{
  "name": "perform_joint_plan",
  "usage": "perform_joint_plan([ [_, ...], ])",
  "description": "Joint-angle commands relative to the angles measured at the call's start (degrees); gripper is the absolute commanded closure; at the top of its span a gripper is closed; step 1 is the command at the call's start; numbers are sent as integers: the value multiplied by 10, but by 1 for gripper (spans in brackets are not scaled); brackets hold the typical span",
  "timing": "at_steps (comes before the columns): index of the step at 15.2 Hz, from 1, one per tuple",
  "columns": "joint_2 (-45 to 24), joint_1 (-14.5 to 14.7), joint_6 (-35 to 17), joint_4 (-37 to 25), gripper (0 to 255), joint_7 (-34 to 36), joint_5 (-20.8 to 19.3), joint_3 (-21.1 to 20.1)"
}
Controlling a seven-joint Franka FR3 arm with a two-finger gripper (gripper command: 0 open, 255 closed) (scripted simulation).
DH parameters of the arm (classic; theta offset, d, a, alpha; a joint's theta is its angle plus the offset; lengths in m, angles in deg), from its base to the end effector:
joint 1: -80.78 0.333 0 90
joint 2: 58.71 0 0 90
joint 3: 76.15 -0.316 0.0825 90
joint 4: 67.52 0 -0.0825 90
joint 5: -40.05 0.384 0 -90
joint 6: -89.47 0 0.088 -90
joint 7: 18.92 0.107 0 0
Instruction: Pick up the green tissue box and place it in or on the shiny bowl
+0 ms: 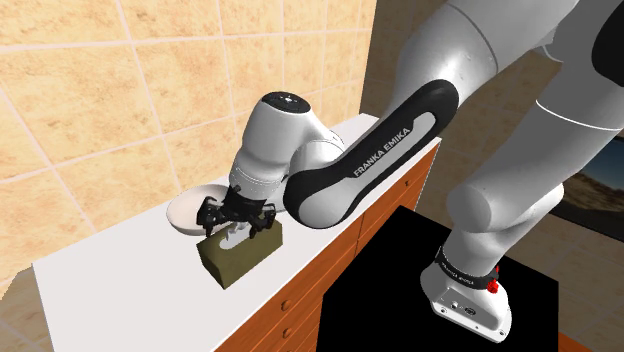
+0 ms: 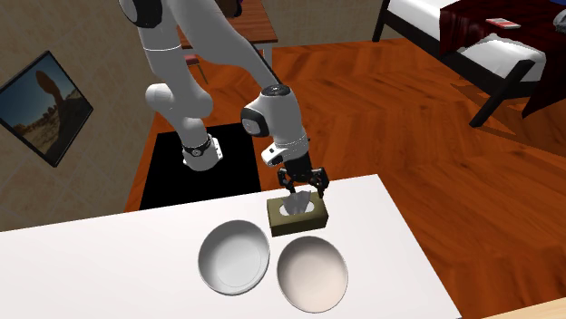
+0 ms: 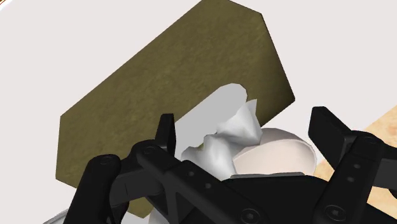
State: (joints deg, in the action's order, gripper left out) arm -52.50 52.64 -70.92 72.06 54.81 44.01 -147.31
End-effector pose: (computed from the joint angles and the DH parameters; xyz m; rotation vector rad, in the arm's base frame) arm 0.3767 0.3495 0.3596 -2.6940 0.8002 -0.3790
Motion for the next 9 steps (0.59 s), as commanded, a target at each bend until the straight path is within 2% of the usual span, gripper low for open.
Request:
perform_joint_plan([
  [1, 0, -1, 0, 0, 0, 1, -1, -1],
  [2, 0, -1, 0, 0, 0, 1, -1, -1],
  [3, 0, -1, 0, 0, 255, 1, -1, -1],
  [9, -4, -6, 0, -2, 255, 6, -8, -5],
])
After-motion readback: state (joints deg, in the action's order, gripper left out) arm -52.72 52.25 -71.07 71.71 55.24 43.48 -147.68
